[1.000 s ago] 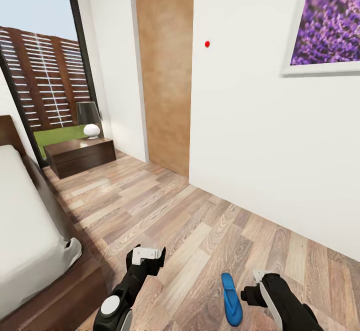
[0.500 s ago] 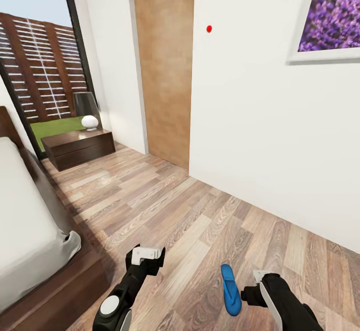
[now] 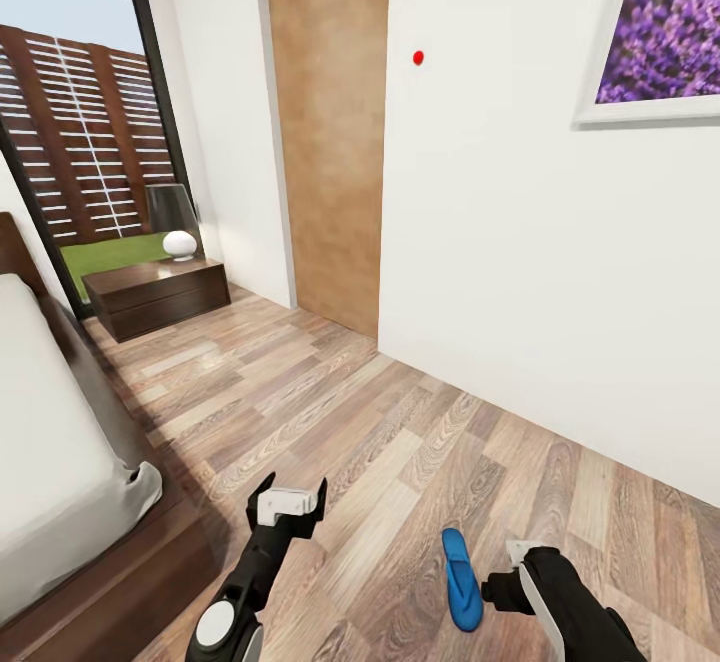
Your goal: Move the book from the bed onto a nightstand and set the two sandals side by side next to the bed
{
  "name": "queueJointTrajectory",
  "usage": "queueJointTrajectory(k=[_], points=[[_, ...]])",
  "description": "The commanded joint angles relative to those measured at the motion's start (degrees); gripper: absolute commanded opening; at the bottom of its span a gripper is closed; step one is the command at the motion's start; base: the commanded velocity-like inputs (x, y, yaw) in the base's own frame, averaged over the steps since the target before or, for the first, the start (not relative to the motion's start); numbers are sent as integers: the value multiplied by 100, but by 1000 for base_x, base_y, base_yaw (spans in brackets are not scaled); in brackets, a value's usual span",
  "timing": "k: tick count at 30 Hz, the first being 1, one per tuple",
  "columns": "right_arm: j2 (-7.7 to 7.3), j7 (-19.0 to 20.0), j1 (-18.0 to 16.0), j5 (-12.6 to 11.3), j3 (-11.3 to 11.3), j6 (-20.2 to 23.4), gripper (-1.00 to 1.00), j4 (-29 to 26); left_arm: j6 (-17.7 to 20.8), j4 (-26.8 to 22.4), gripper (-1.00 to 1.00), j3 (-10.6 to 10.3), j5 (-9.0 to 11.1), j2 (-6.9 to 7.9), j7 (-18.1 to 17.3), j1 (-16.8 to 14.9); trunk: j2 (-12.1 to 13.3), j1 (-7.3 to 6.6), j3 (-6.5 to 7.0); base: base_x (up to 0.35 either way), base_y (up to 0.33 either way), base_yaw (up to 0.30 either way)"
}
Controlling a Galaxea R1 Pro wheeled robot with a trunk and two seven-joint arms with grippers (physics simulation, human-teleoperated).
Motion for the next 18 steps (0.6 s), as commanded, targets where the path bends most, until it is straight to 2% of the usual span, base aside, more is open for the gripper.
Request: queueJointTrajectory(k=[1, 3, 18], points=[[1, 9, -2, 8, -7, 26, 100, -7, -20, 2, 100, -1, -5, 0, 6, -2, -2, -1, -5, 0, 0, 0], [1, 9, -2, 8, -7, 26, 100, -6, -29, 2, 100, 3, -5, 0, 4, 0, -2, -1, -5, 0, 0, 0], [9, 9, -2, 8, -5, 26, 100, -6, -38, 3, 100, 4, -5, 0, 6, 0, -22, 37, -338, 0, 0, 0]])
